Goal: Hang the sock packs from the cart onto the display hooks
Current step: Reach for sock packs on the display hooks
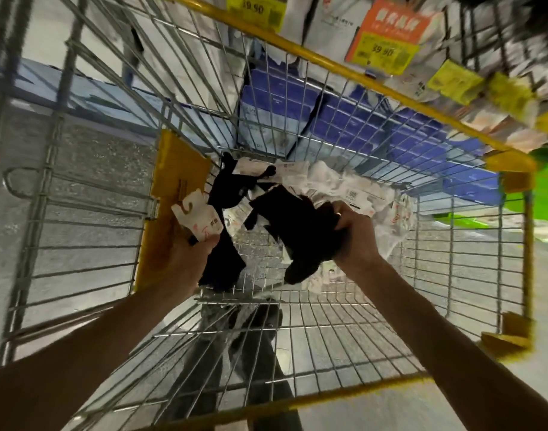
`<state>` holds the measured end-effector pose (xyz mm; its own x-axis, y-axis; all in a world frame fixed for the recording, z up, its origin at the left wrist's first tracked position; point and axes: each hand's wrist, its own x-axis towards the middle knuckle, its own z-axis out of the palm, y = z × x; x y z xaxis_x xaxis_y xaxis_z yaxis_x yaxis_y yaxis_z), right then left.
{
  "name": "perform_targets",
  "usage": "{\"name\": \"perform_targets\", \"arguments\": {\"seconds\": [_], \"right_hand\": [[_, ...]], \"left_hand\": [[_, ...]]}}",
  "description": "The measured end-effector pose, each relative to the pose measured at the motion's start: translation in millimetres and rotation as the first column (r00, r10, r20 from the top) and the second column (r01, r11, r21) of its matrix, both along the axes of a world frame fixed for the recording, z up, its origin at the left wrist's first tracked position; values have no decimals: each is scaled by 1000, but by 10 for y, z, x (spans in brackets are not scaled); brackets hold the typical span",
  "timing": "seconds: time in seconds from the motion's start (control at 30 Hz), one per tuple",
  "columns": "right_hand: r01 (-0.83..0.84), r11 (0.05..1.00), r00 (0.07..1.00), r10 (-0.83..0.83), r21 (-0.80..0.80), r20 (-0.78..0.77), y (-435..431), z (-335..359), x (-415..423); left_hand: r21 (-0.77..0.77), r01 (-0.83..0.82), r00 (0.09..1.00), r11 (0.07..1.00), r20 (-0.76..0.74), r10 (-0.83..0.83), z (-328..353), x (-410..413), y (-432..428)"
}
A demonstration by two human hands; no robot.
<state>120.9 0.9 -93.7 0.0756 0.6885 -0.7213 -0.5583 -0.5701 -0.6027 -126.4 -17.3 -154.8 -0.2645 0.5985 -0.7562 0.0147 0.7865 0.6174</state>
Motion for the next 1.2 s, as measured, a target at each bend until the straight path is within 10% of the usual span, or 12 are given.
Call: {"name": "perform_targets", "arguments": {"seconds": [0.2, 0.37, 0.47, 0.57, 0.8, 1.07, 1.2], "right_hand": [[-130, 991, 967, 127, 1, -222, 116, 296, -136], [-323, 933, 946, 320, -160, -43, 102, 169, -467], [-608, 781, 665, 597, -139, 448, 64, -76, -598], [-737, 661, 330, 535, -142, 778, -34, -177, -678], [-892, 400, 106, 637, -209, 764, -2, -194, -696], [-515, 857, 761, 464, -14, 453, 115, -325, -548], [-380, 925, 895, 367, 3, 252, 76, -223, -355]], "left_hand": [[70, 125, 940, 990, 312, -141, 238, 218, 34], [111, 114, 935, 987, 323, -145, 364, 189, 233], [137, 182, 938, 974, 272, -214, 416, 76, 226], [175, 209, 937, 962, 246, -249, 433, 43, 162], [221, 242, 923, 945, 247, -295, 413, 103, 64], [204, 164, 950, 965, 229, -210, 393, 123, 73], [255, 226, 974, 940, -46, -222, 332, 0, 157]]}}
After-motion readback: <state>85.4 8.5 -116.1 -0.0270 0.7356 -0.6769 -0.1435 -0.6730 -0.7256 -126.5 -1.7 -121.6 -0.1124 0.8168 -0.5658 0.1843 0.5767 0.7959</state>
